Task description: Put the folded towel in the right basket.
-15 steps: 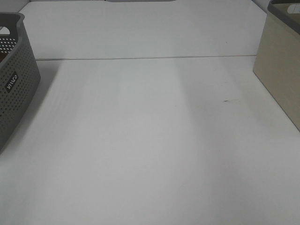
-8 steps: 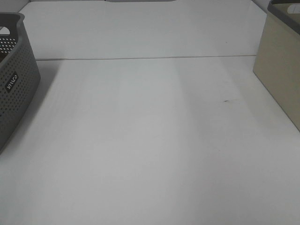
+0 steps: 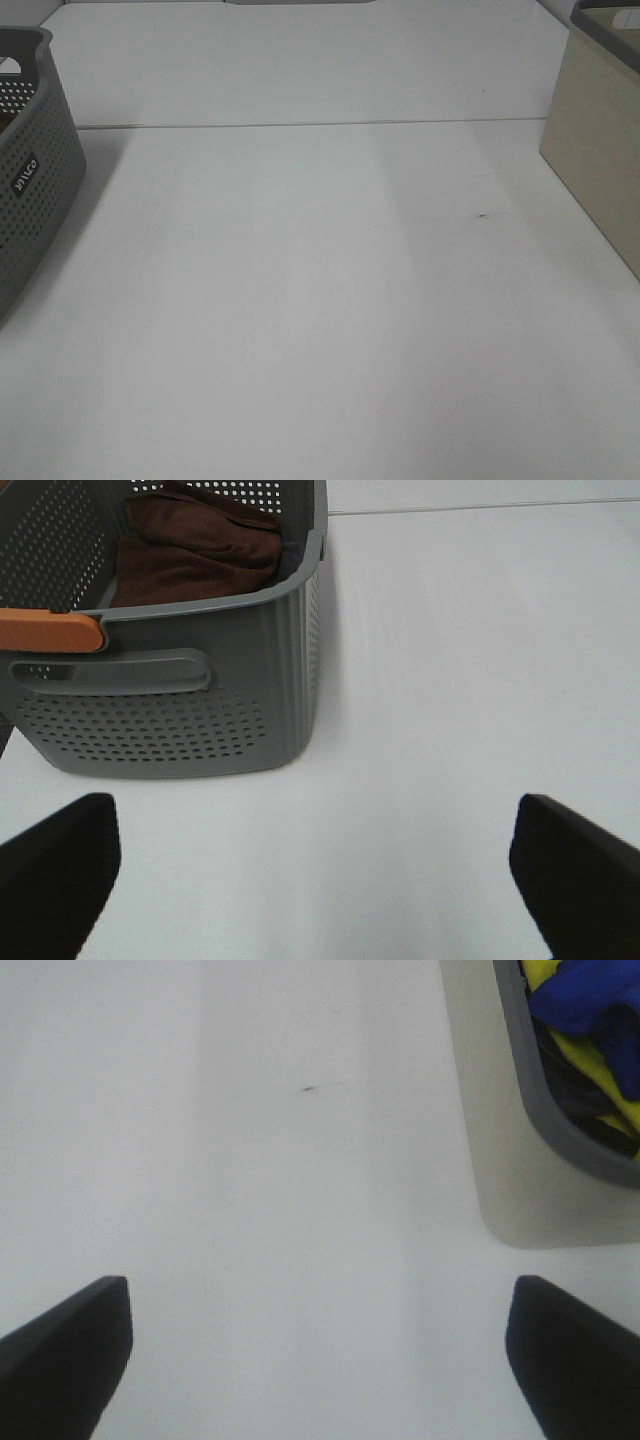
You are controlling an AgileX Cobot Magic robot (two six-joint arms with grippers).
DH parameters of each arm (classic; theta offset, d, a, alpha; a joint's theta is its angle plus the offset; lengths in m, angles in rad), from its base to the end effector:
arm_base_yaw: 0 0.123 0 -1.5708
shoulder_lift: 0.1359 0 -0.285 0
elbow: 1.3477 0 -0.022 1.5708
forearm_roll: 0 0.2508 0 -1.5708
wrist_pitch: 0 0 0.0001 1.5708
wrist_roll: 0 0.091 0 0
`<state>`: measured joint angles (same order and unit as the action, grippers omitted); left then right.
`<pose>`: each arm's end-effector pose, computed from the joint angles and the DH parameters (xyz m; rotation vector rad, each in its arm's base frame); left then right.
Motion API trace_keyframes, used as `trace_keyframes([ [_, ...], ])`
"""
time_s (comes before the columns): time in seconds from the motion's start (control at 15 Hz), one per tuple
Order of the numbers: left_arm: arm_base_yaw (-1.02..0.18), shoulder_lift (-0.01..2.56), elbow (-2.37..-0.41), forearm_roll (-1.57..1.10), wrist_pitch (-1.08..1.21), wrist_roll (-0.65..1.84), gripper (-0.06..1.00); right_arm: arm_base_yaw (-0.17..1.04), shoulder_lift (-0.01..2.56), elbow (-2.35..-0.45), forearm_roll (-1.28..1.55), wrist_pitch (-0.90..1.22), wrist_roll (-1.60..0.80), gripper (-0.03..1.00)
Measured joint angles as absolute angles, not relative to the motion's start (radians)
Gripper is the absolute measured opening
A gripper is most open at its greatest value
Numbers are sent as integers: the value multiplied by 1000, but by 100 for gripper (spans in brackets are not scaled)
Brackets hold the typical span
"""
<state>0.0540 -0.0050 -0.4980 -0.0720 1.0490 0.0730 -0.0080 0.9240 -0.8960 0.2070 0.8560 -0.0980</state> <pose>-0.0047 -0.0059 0.2778 0.0222 2.0274 -0.0058 0.1733 0.0128 0.3447 -0.0210 2.3534 0.1986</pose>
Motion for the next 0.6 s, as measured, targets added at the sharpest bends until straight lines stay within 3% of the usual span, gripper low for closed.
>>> trace_keyframes([
  [0.13,54,-5,-498,-72,1049,73,99,-8,607,-701,205,869,-101,96],
  [0.6,54,-5,-498,-72,1049,73,99,-8,96,-545,86,1022,-74,96],
])
